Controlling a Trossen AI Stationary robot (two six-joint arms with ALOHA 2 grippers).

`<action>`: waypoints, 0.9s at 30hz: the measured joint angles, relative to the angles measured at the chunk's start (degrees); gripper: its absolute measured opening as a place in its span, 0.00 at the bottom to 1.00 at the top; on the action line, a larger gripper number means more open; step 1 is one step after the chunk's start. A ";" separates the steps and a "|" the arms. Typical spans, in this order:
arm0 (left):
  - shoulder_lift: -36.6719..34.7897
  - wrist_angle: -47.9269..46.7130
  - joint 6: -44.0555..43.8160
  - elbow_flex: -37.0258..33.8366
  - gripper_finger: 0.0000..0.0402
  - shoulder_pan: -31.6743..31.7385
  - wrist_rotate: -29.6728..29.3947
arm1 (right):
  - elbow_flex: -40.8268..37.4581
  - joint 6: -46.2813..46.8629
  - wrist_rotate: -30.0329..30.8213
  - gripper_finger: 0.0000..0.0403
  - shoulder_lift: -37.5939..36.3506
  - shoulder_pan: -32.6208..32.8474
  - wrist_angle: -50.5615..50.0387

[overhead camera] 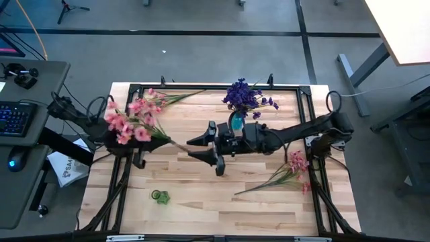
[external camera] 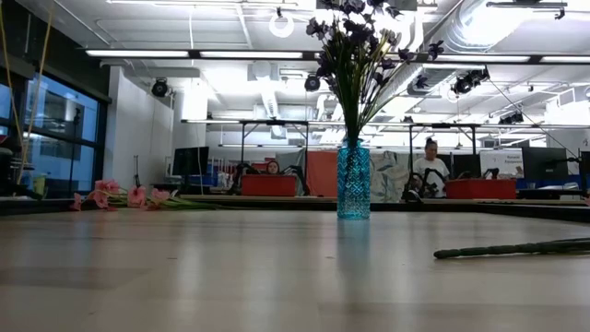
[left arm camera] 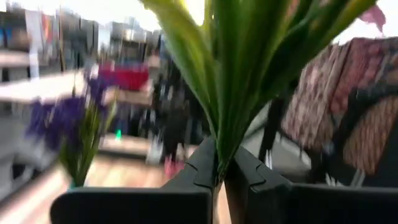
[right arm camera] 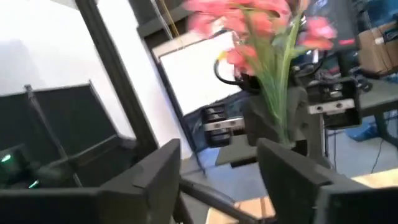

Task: Sort flowers into vase by color
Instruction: Put the middle pink flowers into the green vase

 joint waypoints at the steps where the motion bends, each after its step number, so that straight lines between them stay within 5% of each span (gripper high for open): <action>1: -1.36 -4.39 -2.01 0.00 0.00 -1.11 -1.25 | 0.00 -0.01 -0.21 0.55 -0.59 0.07 -1.20; 6: -4.80 -18.02 -12.56 -0.02 0.00 -8.10 -3.60 | 0.00 -1.26 -0.30 0.68 -3.15 0.99 -3.00; 10: -4.29 -19.72 -19.74 0.64 0.00 -14.75 0.57 | 0.00 -1.22 -0.33 0.71 -4.67 1.13 -5.31; 15: 0.25 -29.73 -21.49 11.01 0.00 -22.87 -0.48 | 0.00 -1.09 0.75 0.71 -4.78 0.98 -6.06; 20: 7.95 -51.97 -22.59 24.48 0.00 -27.20 -3.44 | 0.00 0.46 1.45 0.71 -4.83 1.03 -7.99; 27: 14.55 -59.63 -27.42 27.82 0.00 -29.08 -2.39 | 0.00 0.61 1.60 0.71 -4.83 1.03 -8.03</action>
